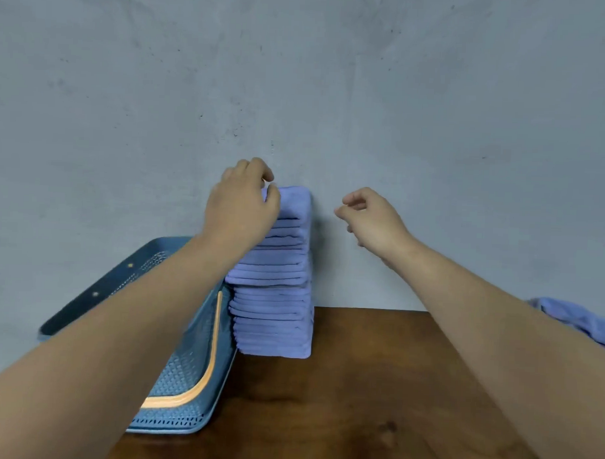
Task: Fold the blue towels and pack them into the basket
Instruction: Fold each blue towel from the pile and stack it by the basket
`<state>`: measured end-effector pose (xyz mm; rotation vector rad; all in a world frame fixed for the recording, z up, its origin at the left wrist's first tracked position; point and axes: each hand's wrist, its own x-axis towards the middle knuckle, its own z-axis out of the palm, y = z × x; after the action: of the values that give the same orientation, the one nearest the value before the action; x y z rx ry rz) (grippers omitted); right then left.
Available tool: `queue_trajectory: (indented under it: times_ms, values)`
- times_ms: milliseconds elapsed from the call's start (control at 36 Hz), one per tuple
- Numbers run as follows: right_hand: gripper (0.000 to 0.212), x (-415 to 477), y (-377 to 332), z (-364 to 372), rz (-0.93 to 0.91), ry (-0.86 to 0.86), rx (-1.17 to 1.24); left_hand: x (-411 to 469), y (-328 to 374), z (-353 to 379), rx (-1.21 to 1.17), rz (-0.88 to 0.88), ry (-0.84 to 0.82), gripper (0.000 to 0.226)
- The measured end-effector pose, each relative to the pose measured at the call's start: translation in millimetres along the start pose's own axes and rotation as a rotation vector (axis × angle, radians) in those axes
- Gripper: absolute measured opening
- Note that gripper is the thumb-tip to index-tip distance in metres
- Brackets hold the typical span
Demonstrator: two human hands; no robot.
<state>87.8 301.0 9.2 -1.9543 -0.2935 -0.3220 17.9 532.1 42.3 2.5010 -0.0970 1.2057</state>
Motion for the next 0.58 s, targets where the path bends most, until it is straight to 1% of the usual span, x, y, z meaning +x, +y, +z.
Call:
queue_trajectory:
  times_ms: [56, 111, 167, 250, 333, 389, 472, 528, 583]
  values:
    - [0.019, -27.4, 29.7, -33.1, -0.015, 0.014, -0.093, -24.4, 21.6, 6.2, -0.049, 0.118, -0.01, 0.014]
    - [0.018, -52.4, 63.3, -65.5, -0.002, 0.044, -0.201, -47.9, 42.3, 17.4, -0.093, 0.185, -0.071, 0.011]
    - [0.02, -74.6, 98.2, -95.5, 0.029, 0.074, -0.302, -71.5, 60.8, 32.1, -0.127, 0.216, -0.15, 0.011]
    - [0.027, -107.0, 153.5, -136.4, 0.085, 0.079, -0.491, -108.2, 84.7, 58.3, -0.136, 0.261, -0.235, 0.013]
    - [0.039, -137.0, 205.3, -174.7, 0.213, 0.084, -0.706, -143.9, 110.7, 82.6, -0.125, 0.279, -0.345, 0.01]
    - [0.052, -154.0, 232.7, -196.4, 0.345, 0.046, -0.801, -165.1, 127.9, 96.2, -0.143, 0.28, -0.414, 0.009]
    - [0.069, -175.6, 264.2, -212.1, 0.551, -0.071, -0.825, -192.1, 148.2, 109.9, -0.159, 0.271, -0.52, 0.013]
    - [0.074, -188.7, 279.3, -213.8, 0.578, -0.174, -0.842, -207.9, 161.2, 114.7, -0.152, 0.261, -0.588, 0.016]
    - [0.077, -197.8, 284.4, -210.2, 0.513, -0.23, -0.893, -221.1, 171.1, 118.4, -0.141, 0.27, -0.633, 0.018]
